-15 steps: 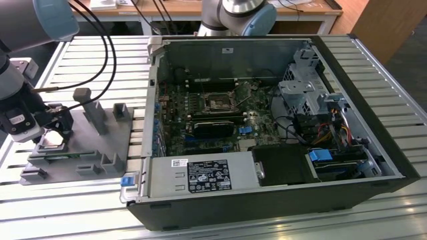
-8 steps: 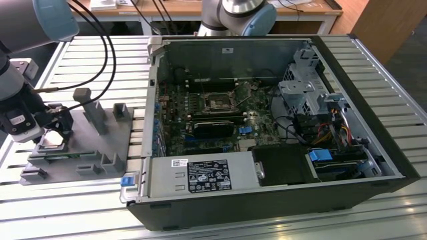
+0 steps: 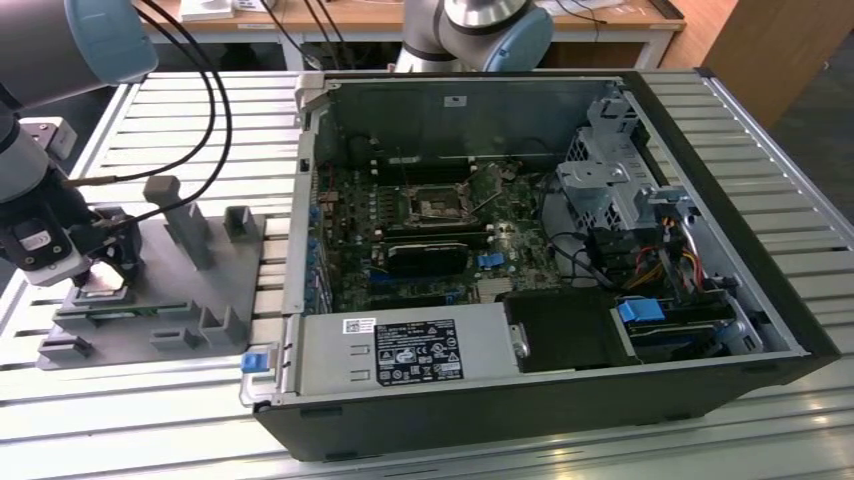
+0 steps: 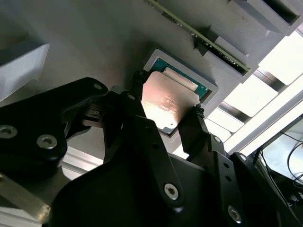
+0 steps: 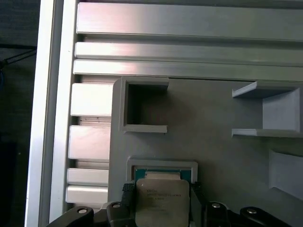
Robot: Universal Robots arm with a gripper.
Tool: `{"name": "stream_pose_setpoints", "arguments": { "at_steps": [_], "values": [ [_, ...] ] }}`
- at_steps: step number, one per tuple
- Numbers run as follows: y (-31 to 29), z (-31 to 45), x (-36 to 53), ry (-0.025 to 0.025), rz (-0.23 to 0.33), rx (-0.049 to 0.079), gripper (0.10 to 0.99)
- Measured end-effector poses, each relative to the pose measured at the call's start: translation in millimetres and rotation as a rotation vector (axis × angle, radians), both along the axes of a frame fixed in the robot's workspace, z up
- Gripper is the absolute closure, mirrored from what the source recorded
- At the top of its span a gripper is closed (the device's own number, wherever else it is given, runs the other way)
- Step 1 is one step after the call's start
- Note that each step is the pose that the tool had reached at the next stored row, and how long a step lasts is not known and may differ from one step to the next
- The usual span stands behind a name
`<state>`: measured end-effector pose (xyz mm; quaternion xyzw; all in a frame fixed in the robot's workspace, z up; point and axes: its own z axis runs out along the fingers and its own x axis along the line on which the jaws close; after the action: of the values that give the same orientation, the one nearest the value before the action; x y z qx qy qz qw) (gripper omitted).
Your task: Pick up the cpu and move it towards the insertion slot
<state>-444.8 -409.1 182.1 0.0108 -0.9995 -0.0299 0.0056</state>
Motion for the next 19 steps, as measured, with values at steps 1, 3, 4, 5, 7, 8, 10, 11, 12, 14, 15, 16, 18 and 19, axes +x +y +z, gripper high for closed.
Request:
{"name": "stream_pose_setpoints", "arguments": {
  "at_steps": [1, 3, 4, 5, 7, 8, 10, 11, 12, 14, 15, 16, 18, 19],
  "values": [
    [0.1, -0.1, -0.1, 0.0000, 0.000, 0.001, 0.537],
    [0.1, -0.2, -0.1, -0.0001, 0.000, 0.003, 0.537],
    [0.1, -0.2, 0.0, -0.0001, 0.000, 0.004, 0.537],
    [0.1, -0.2, 0.0, -0.0001, 0.000, 0.004, 0.537],
    [0.1, -0.3, 0.0, -0.0002, 0.000, 0.005, 0.537],
    [0.1, -0.3, 0.0, -0.0002, 0.000, 0.005, 0.537],
    [0.1, -0.3, 0.0, -0.0002, 0.000, 0.005, 0.541],
    [0.1, -0.2, 0.0, -0.0002, 0.000, 0.005, 0.541],
    [0.1, -0.1, 0.0, -0.0004, 0.000, 0.005, 0.541],
    [0.1, 0.8, 0.0, -0.0005, 0.000, 0.005, 0.541],
    [0.1, 1.7, 0.0, -0.0001, 0.000, 0.005, 0.541],
    [0.1, 2.6, 0.0, -0.0002, 0.000, 0.005, 0.541],
    [0.1, 4.9, 0.0, -0.0002, 0.000, 0.005, 0.541],
    [0.1, 6.1, 0.0, -0.0002, 0.000, 0.005, 0.541]
  ]
}}
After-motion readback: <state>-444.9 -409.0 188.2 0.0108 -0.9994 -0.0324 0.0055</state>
